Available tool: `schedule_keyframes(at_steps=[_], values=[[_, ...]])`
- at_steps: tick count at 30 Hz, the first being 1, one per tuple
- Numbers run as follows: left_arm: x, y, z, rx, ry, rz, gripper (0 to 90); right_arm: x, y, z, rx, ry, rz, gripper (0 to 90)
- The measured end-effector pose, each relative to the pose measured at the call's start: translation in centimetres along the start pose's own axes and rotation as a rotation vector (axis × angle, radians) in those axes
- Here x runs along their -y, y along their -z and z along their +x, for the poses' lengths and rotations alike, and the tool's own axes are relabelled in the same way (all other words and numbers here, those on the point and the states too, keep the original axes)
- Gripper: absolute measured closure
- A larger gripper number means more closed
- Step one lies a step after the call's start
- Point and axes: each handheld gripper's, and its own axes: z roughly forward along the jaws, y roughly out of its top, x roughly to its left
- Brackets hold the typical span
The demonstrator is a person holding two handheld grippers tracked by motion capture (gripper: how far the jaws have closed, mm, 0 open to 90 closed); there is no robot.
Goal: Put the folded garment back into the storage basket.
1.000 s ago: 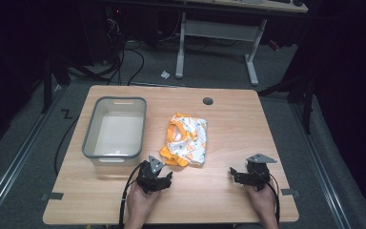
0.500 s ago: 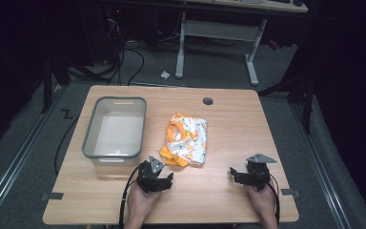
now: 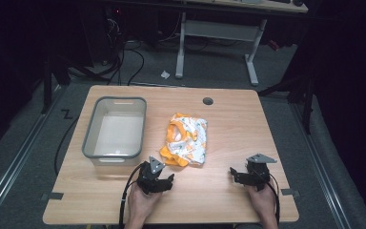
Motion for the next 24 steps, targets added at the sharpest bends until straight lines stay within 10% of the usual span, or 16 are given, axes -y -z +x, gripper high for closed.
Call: schedule_keyframes(at_steps=[24], values=[[-4.0,1.7,-0.1,0.049,0.000,-0.060,25.8,0.0,0.0,0.0,0.000,0.000,0.000,16.6]])
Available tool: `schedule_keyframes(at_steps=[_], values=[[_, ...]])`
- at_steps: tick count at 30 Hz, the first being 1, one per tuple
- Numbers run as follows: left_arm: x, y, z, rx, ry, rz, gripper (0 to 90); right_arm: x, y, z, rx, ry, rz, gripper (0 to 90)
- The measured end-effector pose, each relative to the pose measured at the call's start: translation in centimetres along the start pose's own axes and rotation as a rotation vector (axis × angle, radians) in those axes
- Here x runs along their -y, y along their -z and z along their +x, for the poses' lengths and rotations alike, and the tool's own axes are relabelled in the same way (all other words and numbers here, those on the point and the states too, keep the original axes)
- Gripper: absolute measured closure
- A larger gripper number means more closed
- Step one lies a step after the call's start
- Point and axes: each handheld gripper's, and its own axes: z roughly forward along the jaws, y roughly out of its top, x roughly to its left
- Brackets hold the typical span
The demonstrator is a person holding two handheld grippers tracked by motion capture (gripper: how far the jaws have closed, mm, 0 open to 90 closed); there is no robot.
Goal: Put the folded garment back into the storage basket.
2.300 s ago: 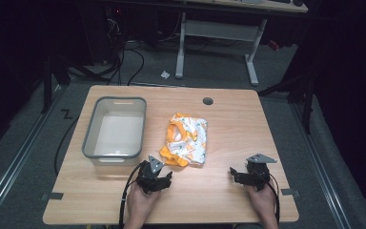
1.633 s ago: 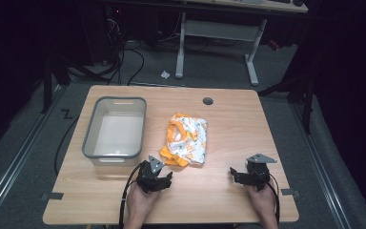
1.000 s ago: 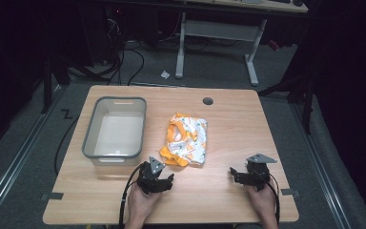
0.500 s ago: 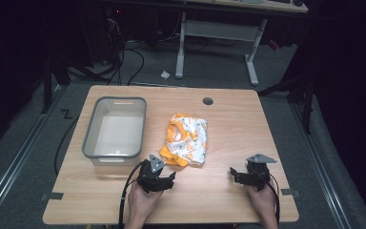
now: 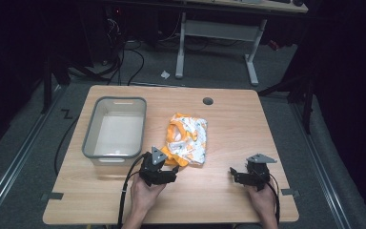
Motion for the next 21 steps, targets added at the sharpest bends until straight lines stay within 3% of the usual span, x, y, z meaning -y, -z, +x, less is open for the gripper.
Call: schedule_keyframes(at_steps=[12,21], values=[[-1.9,-0.6,0.6,0.017,0.008,0.019,26.2,0.0,0.0,0.0,0.000,0.000,0.000,16.6],[-3.7,-1.6,1.0,-0.008,-0.007,0.054,26.8,0.0,0.0,0.0,0.000,0.000,0.000,16.6]])
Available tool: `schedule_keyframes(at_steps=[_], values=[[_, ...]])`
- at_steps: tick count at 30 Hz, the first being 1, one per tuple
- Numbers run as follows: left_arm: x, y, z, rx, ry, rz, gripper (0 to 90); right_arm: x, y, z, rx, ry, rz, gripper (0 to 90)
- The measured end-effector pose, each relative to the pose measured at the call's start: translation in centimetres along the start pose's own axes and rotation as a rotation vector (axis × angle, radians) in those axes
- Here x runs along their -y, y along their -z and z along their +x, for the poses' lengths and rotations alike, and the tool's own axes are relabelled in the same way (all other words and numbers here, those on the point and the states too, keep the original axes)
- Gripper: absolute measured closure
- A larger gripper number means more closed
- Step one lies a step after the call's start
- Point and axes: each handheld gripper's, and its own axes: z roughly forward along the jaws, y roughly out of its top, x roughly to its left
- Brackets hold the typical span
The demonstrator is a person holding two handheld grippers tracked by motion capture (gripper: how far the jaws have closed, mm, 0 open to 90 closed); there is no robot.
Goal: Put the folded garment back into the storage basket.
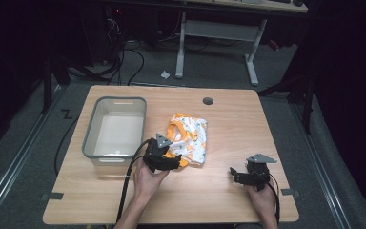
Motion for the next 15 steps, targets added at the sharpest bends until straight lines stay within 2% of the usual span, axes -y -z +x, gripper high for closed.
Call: schedule_keyframes(at_steps=[3,4,8,15], values=[[-0.7,-0.4,0.2,-0.005,0.001,0.006,27.0,0.0,0.0,0.0,0.000,0.000,0.000,16.6],[-1.3,-0.8,0.3,-0.021,-0.003,0.008,27.3,0.0,0.0,0.0,0.000,0.000,0.000,16.6],[-2.1,-1.3,0.4,-0.023,0.005,0.009,27.7,0.0,0.0,0.0,0.000,0.000,0.000,16.6],[-3.8,-3.0,1.2,-0.037,0.033,0.021,27.9,0.0,0.0,0.0,0.000,0.000,0.000,16.5]])
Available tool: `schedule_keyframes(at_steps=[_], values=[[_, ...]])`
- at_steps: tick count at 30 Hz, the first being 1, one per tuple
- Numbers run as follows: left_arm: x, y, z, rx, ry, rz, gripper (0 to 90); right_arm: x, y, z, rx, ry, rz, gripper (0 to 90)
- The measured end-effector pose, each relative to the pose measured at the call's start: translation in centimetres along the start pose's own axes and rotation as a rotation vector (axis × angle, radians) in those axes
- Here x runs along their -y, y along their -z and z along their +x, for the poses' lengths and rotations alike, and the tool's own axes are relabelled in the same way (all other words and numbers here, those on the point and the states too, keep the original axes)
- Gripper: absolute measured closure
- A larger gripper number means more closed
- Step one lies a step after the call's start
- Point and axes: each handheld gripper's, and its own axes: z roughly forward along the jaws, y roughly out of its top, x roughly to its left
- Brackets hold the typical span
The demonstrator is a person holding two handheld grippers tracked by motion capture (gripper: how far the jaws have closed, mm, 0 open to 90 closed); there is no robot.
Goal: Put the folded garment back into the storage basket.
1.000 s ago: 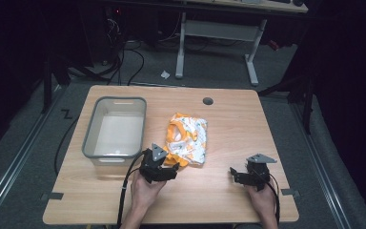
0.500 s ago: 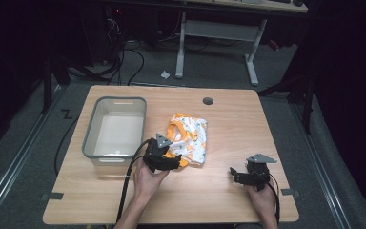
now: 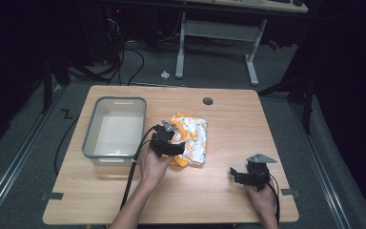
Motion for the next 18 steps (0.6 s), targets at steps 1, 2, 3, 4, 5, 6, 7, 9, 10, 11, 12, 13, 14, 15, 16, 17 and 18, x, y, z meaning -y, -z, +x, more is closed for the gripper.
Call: schedule_keyframes(at_steps=[1,2,3,4,5,6,7,9,10,11,12,13,14,15,16,17,18], values=[[-0.2,-0.2,0.1,-0.002,0.001,0.010,28.0,0.0,0.0,0.0,0.000,0.000,0.000,16.6],[-0.2,-0.2,0.1,-0.002,0.001,0.010,27.9,0.0,0.0,0.0,0.000,0.000,0.000,16.6],[-0.4,-0.7,0.3,-0.012,0.005,0.015,27.8,0.0,0.0,0.0,0.000,0.000,0.000,16.5],[-0.4,-0.7,0.3,-0.012,0.005,0.015,27.8,0.0,0.0,0.0,0.000,0.000,0.000,16.5],[-0.6,-0.9,0.3,-0.013,0.006,0.019,27.8,0.0,0.0,0.0,0.000,0.000,0.000,16.6],[-0.7,-1.1,0.4,-0.013,0.010,0.022,27.1,0.0,0.0,0.0,0.000,0.000,0.000,16.5],[-0.9,-1.4,0.4,-0.018,0.010,0.024,26.2,0.0,0.0,0.0,0.000,0.000,0.000,16.6],[-1.1,-1.8,0.6,-0.021,0.019,0.019,25.9,0.0,0.0,0.0,0.000,0.000,0.000,16.5],[-1.2,-2.1,0.6,-0.026,0.018,0.028,24.1,0.0,0.0,0.0,0.000,0.000,0.000,16.5],[-1.3,-2.3,0.7,-0.029,0.020,0.034,24.1,0.0,0.0,0.0,0.000,0.000,0.000,16.5],[-1.4,-2.5,0.7,-0.030,0.022,0.036,23.8,0.0,0.0,0.0,0.000,-0.001,0.000,16.5],[-1.6,-3.0,0.8,-0.033,0.027,0.047,23.2,0.0,0.0,0.0,0.000,-0.001,0.000,16.5],[-1.6,-3.0,0.8,-0.033,0.027,0.047,22.7,0.0,0.0,0.0,0.000,-0.001,0.000,16.5],[-1.7,-3.3,0.9,-0.032,0.030,0.055,22.0,0.0,0.0,0.0,0.000,0.000,0.000,16.5],[-1.8,-3.6,1.0,-0.034,0.037,0.055,22.0,0.0,0.0,0.0,0.000,0.000,0.000,16.5],[-1.8,-4.1,1.2,-0.031,0.058,0.053,21.9,0.0,0.0,0.0,0.000,0.000,0.000,16.5],[-1.8,-4.1,1.2,-0.031,0.058,0.053,21.8,0.0,0.0,0.0,0.000,0.000,0.000,16.5]])
